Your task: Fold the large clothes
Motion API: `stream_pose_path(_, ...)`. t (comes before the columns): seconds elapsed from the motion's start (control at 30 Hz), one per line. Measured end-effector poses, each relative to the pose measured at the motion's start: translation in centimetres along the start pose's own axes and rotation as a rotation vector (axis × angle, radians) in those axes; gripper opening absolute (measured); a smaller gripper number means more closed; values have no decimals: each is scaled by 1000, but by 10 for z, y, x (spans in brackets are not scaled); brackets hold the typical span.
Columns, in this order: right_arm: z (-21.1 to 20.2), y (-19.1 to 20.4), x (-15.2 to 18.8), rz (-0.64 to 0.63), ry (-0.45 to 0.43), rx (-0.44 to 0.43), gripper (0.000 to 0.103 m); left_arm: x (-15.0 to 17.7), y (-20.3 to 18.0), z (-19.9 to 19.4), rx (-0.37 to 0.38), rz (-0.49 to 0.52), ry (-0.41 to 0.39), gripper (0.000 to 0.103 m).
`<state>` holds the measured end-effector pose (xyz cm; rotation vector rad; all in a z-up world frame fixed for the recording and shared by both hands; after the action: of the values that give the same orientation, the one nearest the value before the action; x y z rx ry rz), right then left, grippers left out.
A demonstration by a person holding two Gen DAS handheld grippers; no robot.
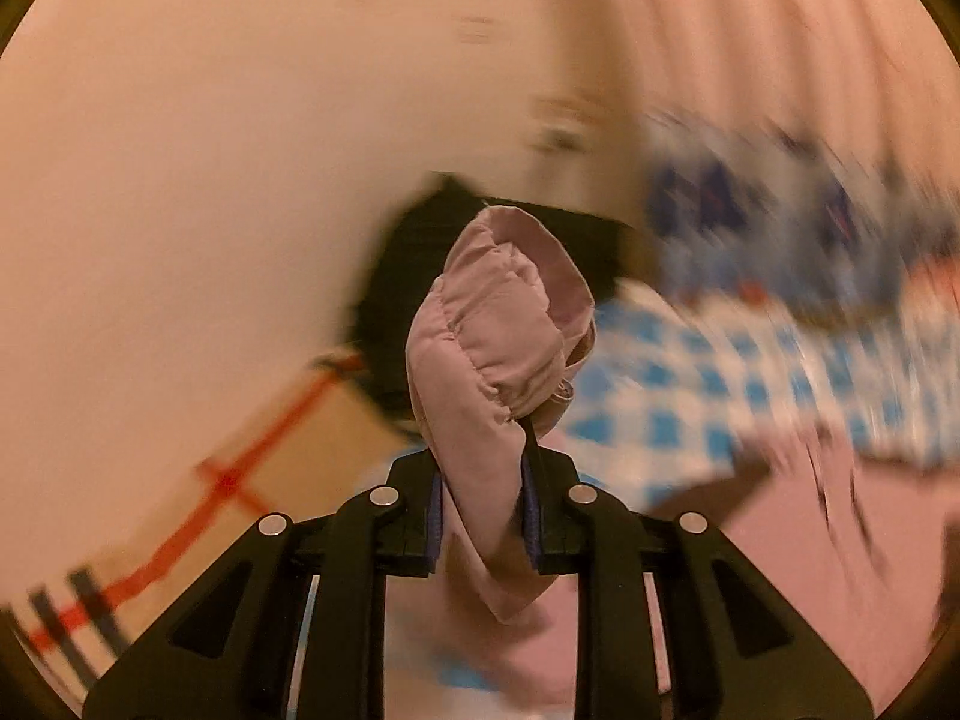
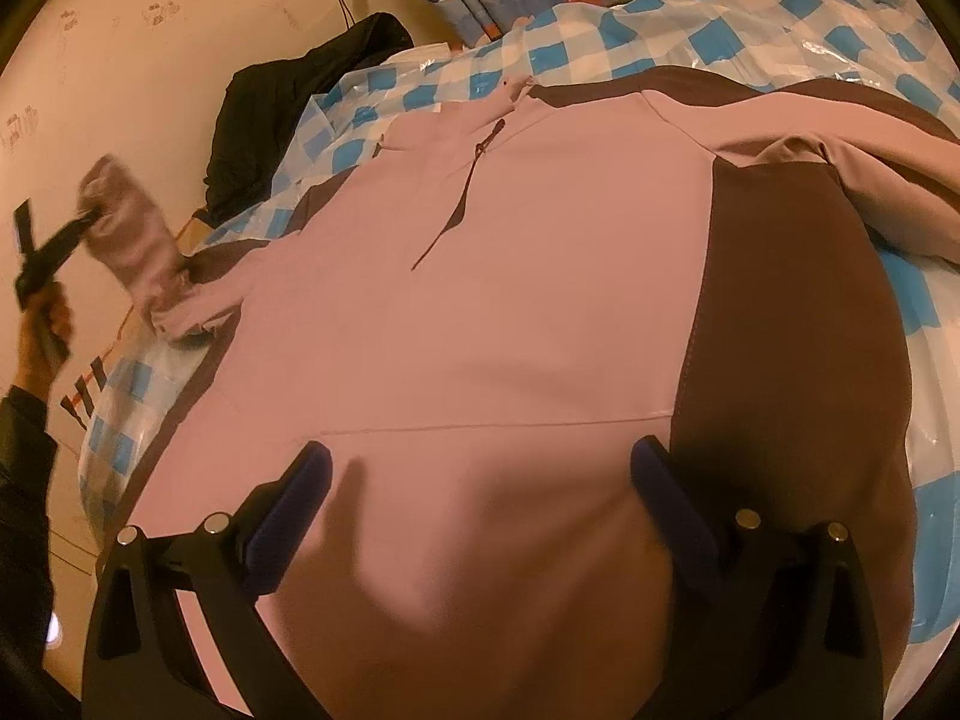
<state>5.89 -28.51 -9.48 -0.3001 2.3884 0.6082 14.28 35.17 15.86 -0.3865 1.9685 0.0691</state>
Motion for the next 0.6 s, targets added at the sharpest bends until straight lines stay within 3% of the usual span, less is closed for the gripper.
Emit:
stream_pose_path(0.1,3,3,1,-23,13,24,96,-3,98,19,-108,-240,64,19)
stream_pose_path(0.2,5,6,1,-46,26,50,96,43,197,57,-114,-601,276,28)
stream_pose_path(0.27,6,8,2,-61,33,67,96,81,245,52,-74,-864,295,55)
stream_pose_path(0.3,6,8,2,-65,34,72,96,92,257,44,-76,-911,277,62)
stream_pose_path(0.37,6,9,2,-71,39,83,96,108,268,22,21,-967,221,72)
stream_pose_path(0.43,5,10,2,-77,40,91,96,117,259,4,117,-963,215,82)
stream_pose_path(0.5,5,12,2,-86,44,101,96,125,229,-16,254,-891,231,89)
stream_pose_path(0.6,5,14,2,-93,50,118,96,132,181,-22,355,-791,273,92)
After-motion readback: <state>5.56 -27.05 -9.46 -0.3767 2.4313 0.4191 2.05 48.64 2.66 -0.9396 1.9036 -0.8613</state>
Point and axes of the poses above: each gripper's, at about its wrist camera, not at the fingertips, and z roughly the way its jaws point, y to its left, x to its underside, the point moved 3 cm from there along z, roughly the way its jaws point, and after that the axes turned 11 degrees about -z, right-handed, at the moved point
